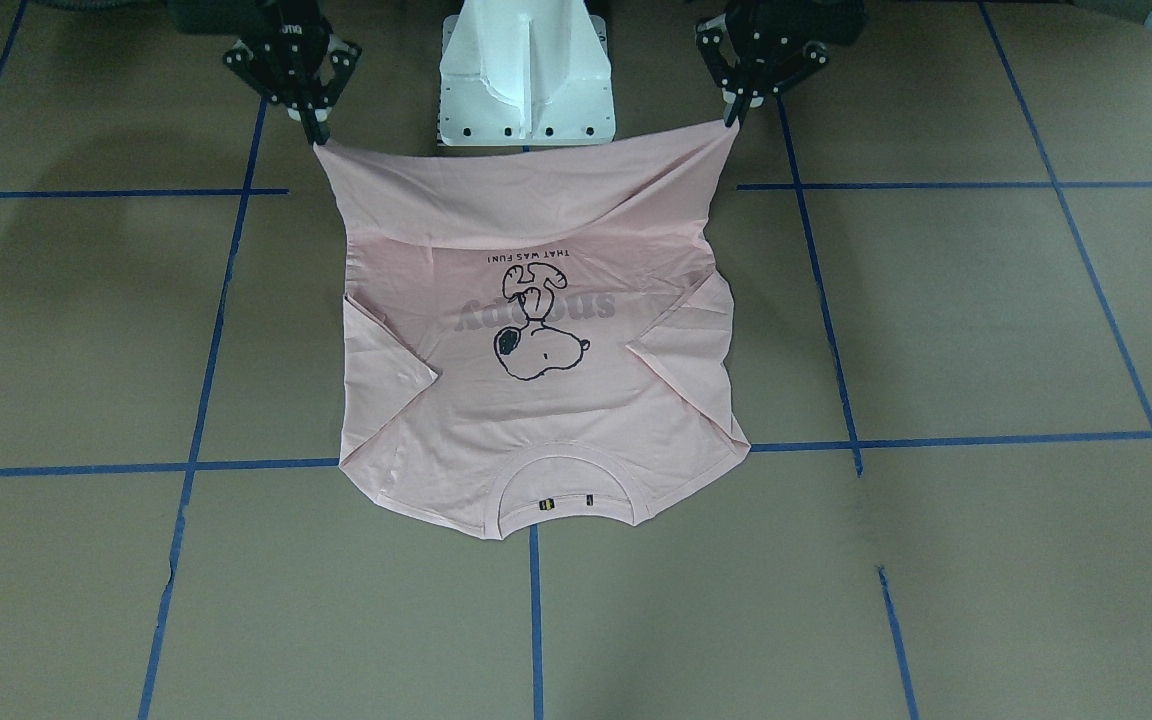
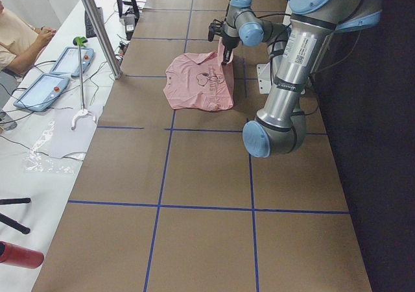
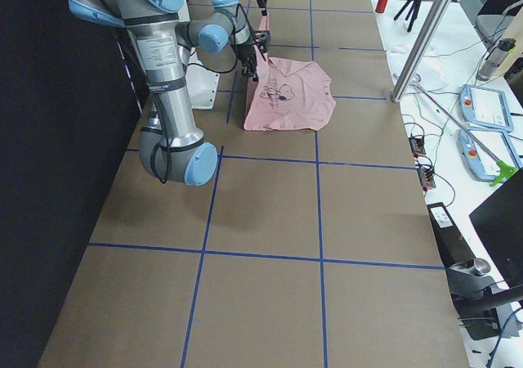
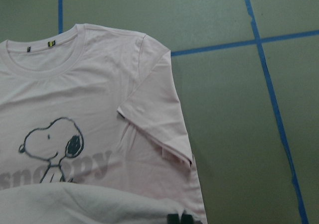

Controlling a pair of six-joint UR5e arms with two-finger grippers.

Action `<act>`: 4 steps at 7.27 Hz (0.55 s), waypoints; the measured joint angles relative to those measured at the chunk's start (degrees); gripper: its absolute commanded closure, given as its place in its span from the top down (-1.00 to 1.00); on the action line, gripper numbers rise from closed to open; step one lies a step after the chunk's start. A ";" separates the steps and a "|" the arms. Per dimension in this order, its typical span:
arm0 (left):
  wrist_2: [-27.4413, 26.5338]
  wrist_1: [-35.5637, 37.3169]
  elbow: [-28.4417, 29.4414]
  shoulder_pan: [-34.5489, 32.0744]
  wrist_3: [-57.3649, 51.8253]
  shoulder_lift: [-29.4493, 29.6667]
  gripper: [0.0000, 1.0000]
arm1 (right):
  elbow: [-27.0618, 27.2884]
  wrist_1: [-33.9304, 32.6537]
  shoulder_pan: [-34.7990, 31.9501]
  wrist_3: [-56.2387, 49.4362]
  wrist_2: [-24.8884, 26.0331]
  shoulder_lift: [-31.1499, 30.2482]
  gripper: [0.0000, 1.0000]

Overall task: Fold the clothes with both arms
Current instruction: 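Lift the hem with both grippers and fold it toward the collar, then release the hem near the collar and raise both grippers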

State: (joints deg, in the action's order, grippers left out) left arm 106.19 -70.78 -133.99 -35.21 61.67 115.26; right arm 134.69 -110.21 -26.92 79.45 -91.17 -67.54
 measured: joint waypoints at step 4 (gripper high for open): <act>-1.78 -15.55 21.43 -7.06 -4.47 3.33 -1.00 | -24.01 14.90 -10.69 -7.76 -0.85 7.45 -1.00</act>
State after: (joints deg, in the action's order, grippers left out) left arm 104.40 -86.33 -112.56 -42.28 57.20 118.59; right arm 110.68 -95.31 -37.62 71.69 -92.02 -60.10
